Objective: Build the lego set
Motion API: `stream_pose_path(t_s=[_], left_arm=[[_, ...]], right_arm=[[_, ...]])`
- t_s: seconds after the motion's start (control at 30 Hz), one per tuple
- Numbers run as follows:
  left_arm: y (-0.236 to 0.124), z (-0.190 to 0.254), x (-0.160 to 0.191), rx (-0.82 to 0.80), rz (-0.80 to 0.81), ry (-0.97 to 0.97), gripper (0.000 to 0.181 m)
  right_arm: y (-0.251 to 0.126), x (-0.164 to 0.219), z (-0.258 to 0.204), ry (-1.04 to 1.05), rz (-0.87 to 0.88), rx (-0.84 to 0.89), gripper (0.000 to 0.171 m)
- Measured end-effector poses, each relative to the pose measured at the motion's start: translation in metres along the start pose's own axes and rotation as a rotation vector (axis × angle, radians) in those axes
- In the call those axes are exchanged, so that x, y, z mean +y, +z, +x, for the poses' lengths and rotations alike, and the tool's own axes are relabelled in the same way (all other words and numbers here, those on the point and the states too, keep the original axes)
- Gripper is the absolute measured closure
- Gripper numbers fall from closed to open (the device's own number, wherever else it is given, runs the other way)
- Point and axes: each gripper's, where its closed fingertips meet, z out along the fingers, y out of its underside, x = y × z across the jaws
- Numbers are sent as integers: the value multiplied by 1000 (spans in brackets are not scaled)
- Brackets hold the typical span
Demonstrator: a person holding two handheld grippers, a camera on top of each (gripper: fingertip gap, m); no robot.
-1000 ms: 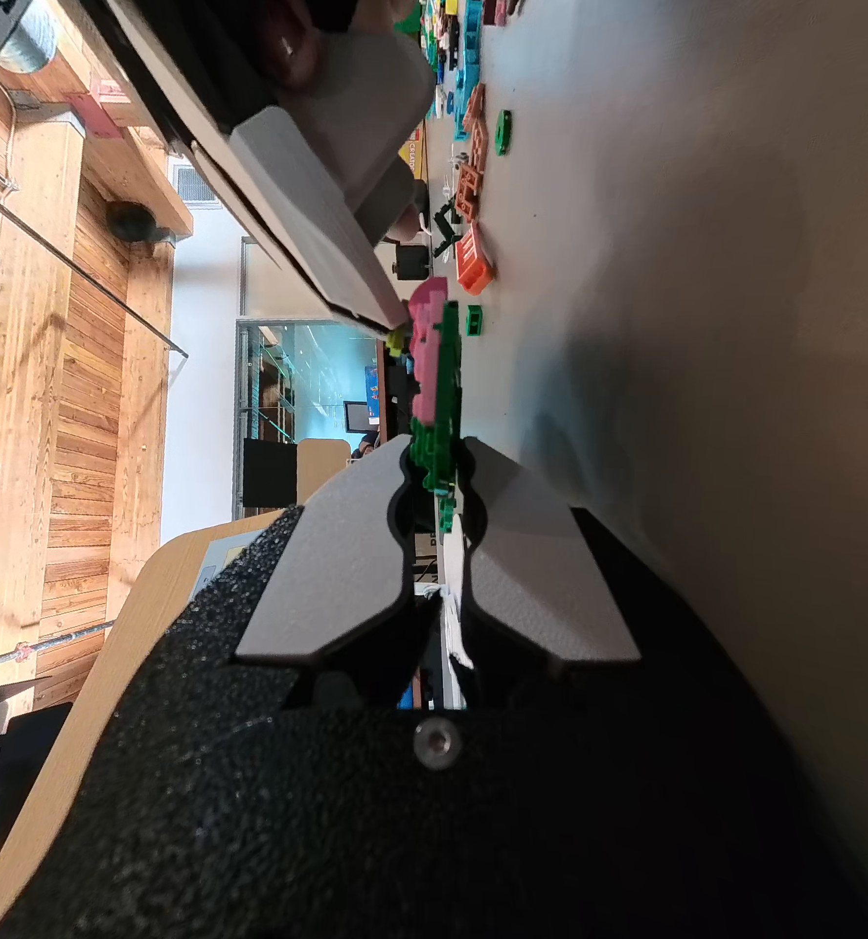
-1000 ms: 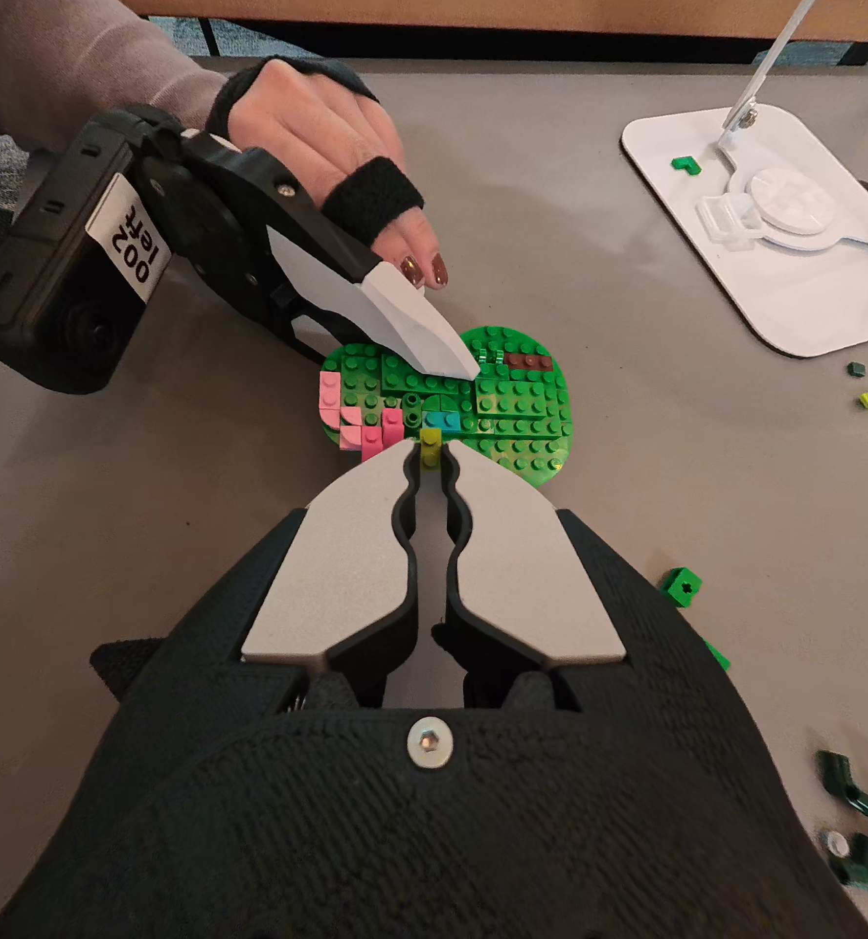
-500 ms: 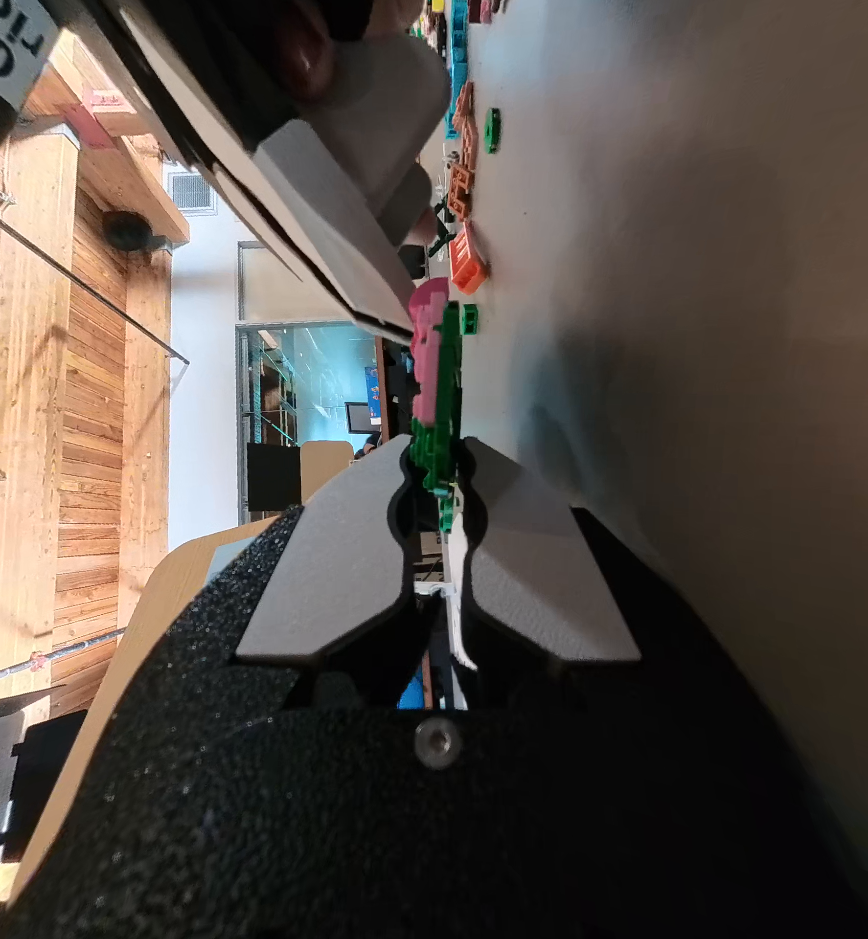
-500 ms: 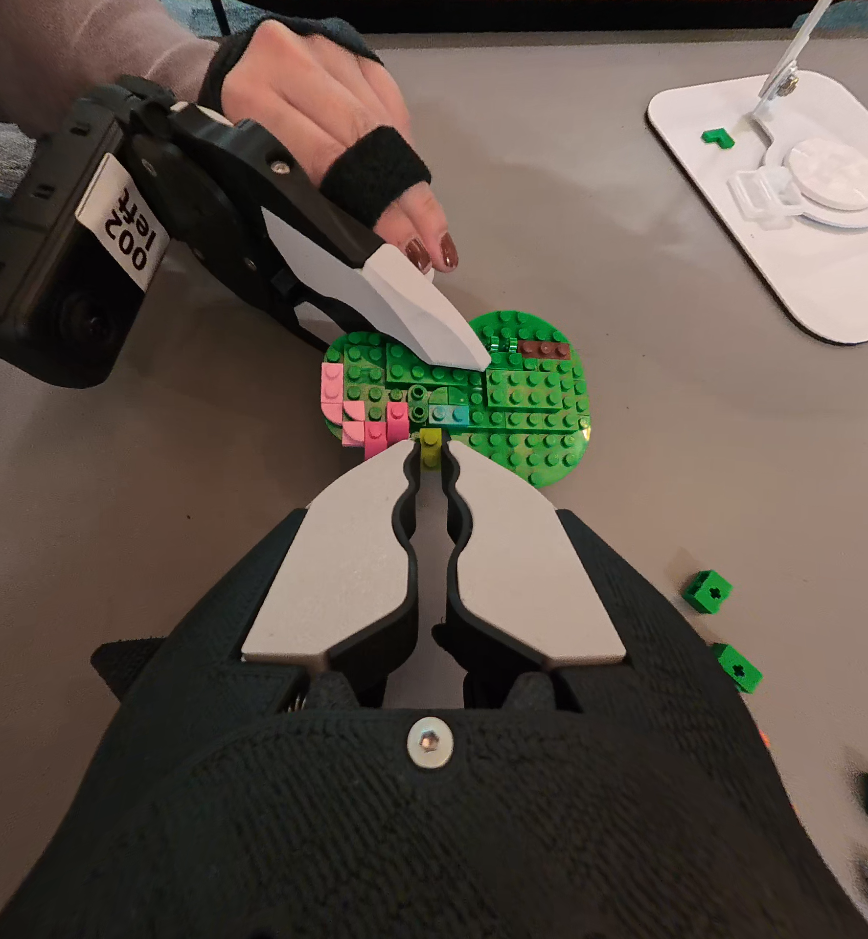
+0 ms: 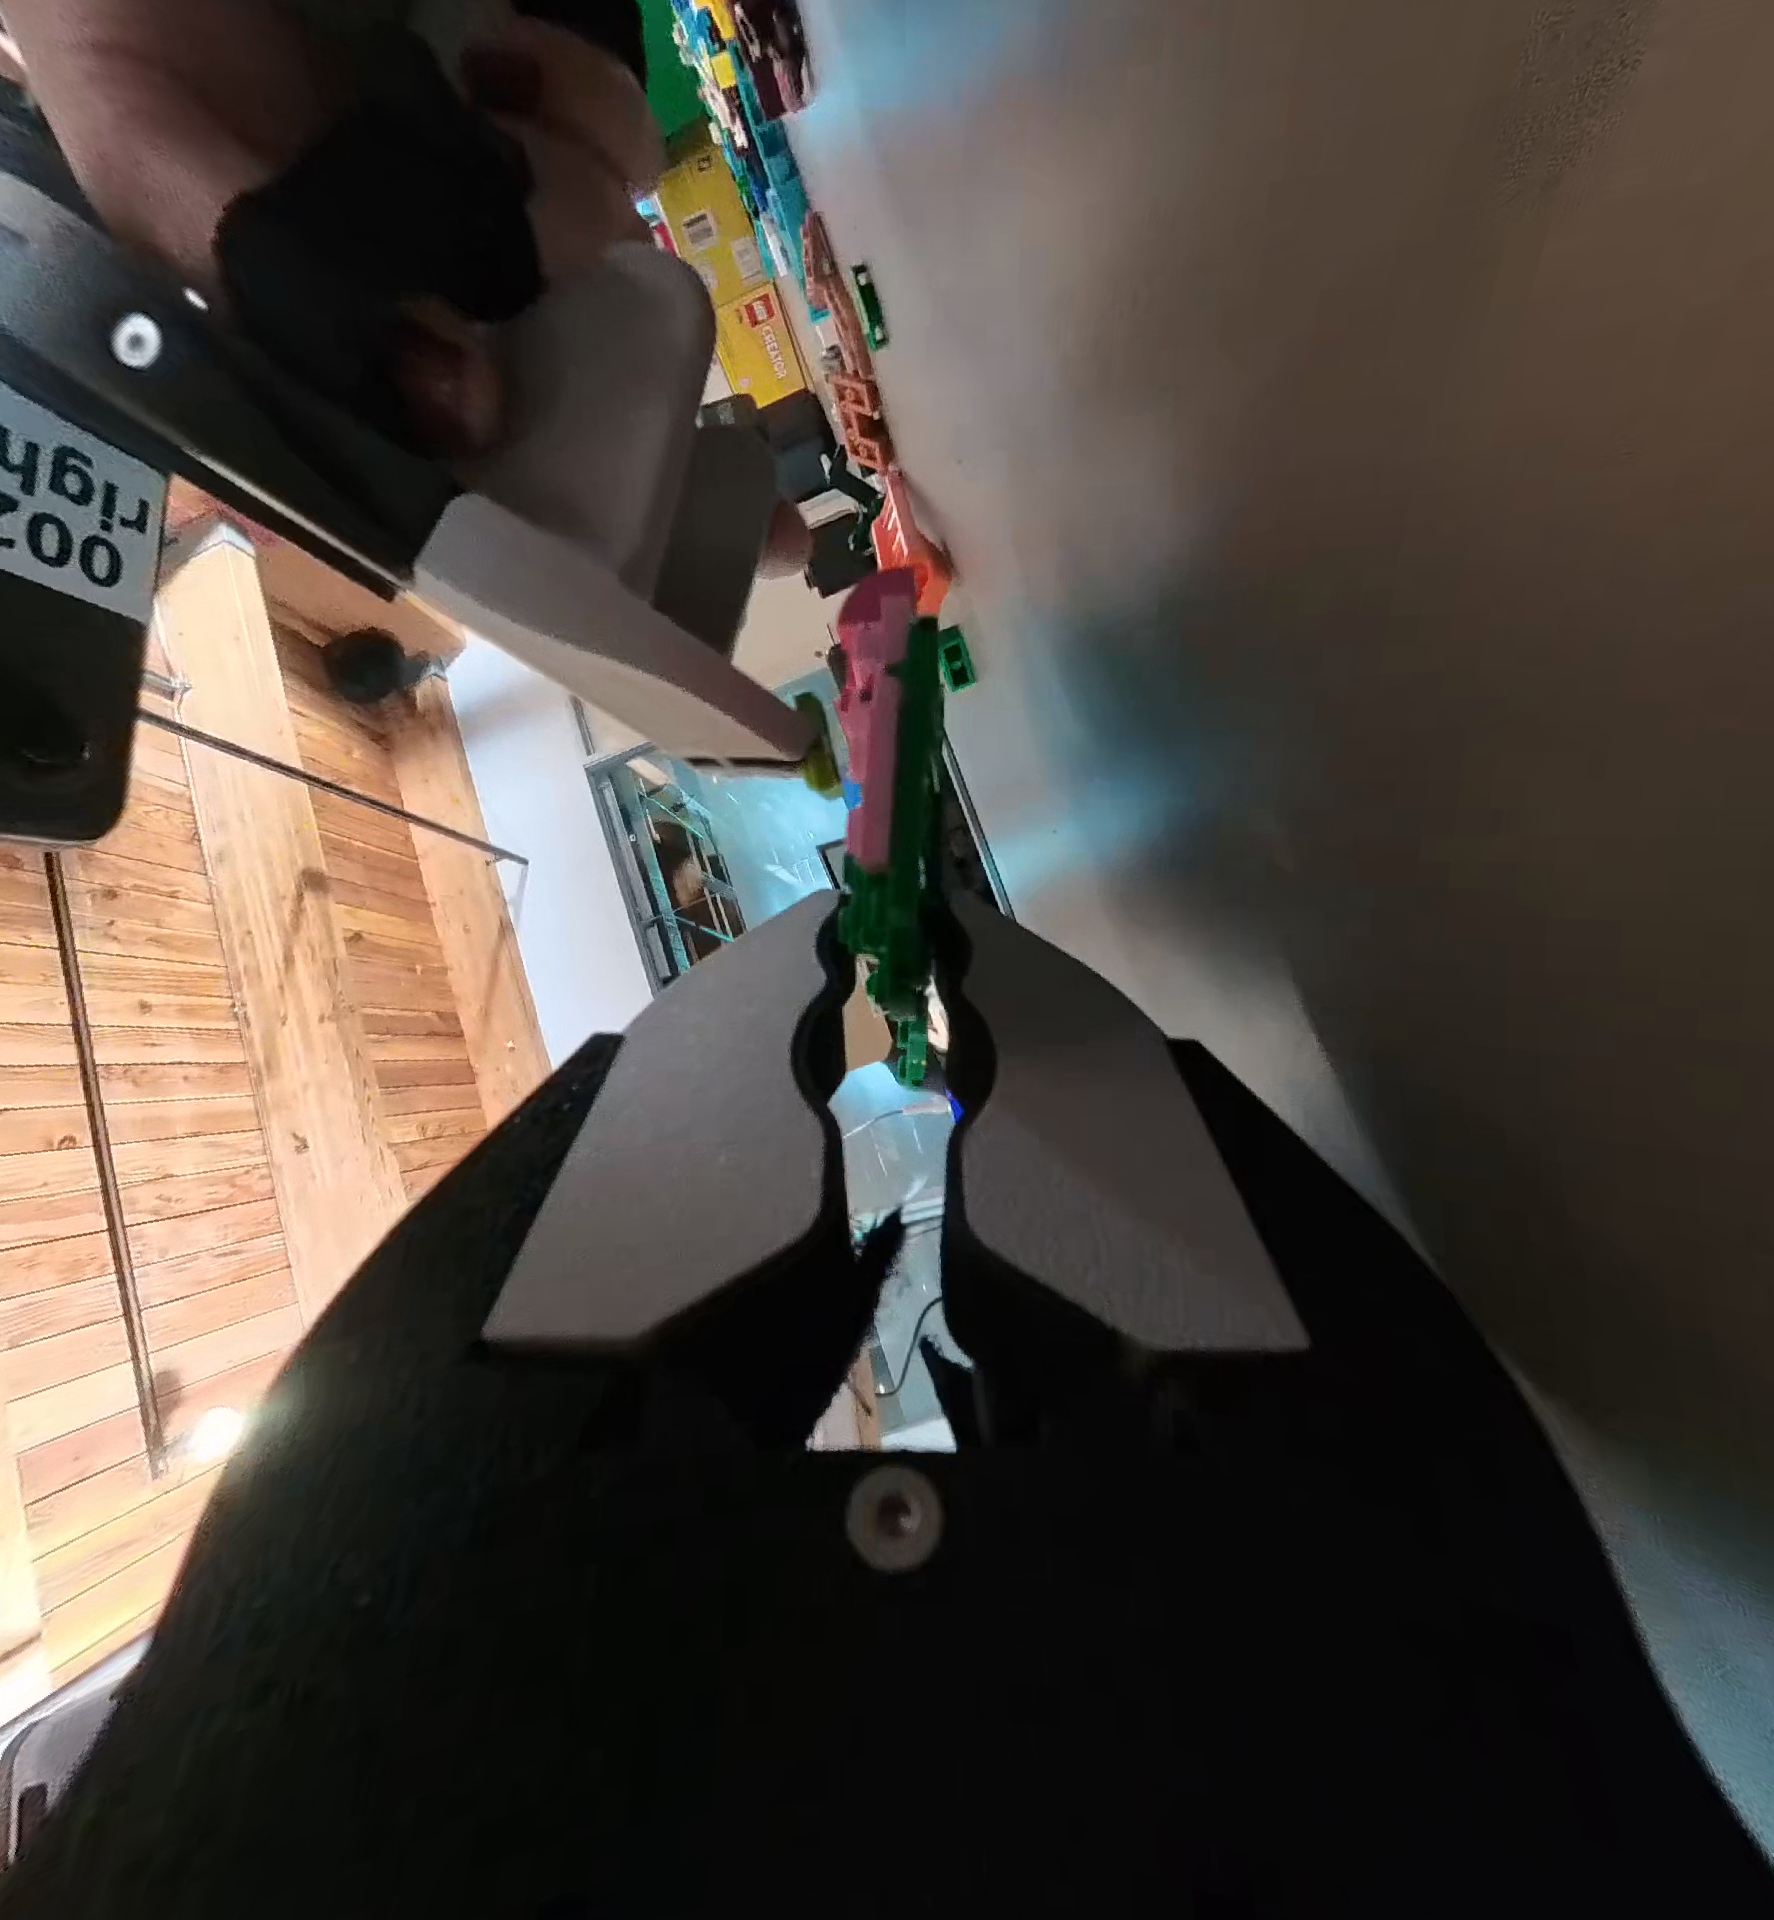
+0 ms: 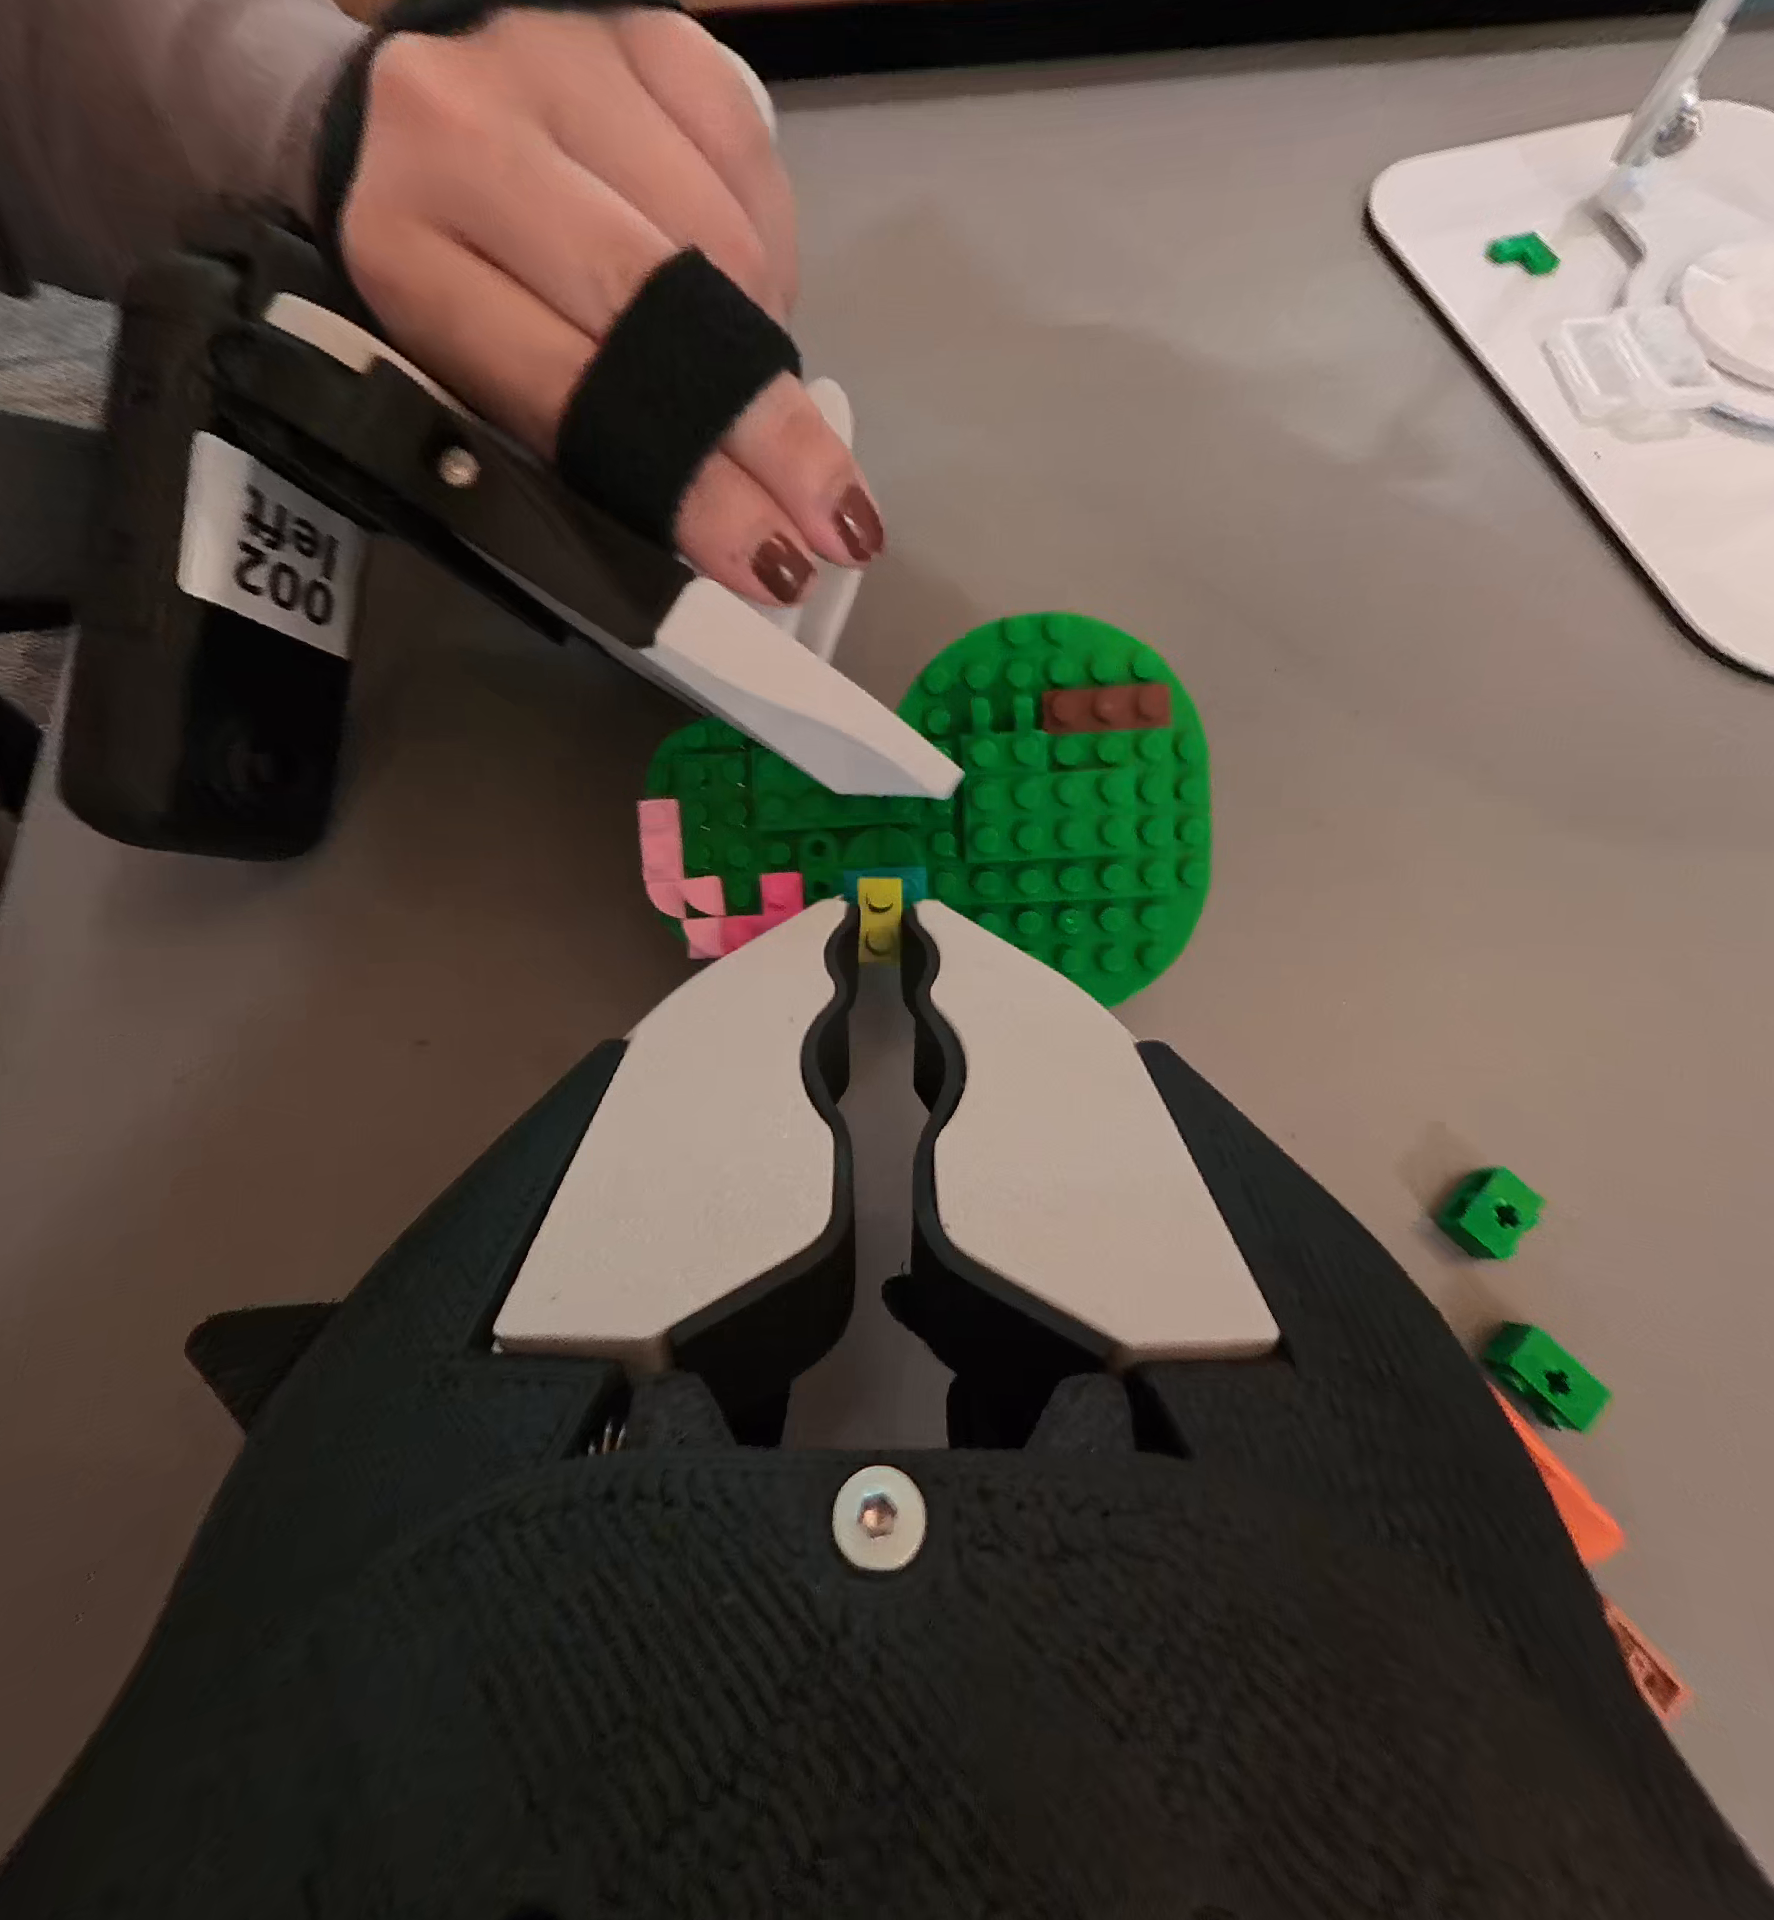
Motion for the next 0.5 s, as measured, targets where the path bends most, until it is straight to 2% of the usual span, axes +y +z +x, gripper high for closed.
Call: stream_pose_path(t_s=[0.3, 0.5], left_arm=[[2, 7, 3, 68, -4, -143, 168], [4, 2, 2, 22, -15, -167, 168]], right_arm=[[10, -3, -8, 2, 27, -43, 165], [10, -9, -7, 27, 55, -46, 165]])
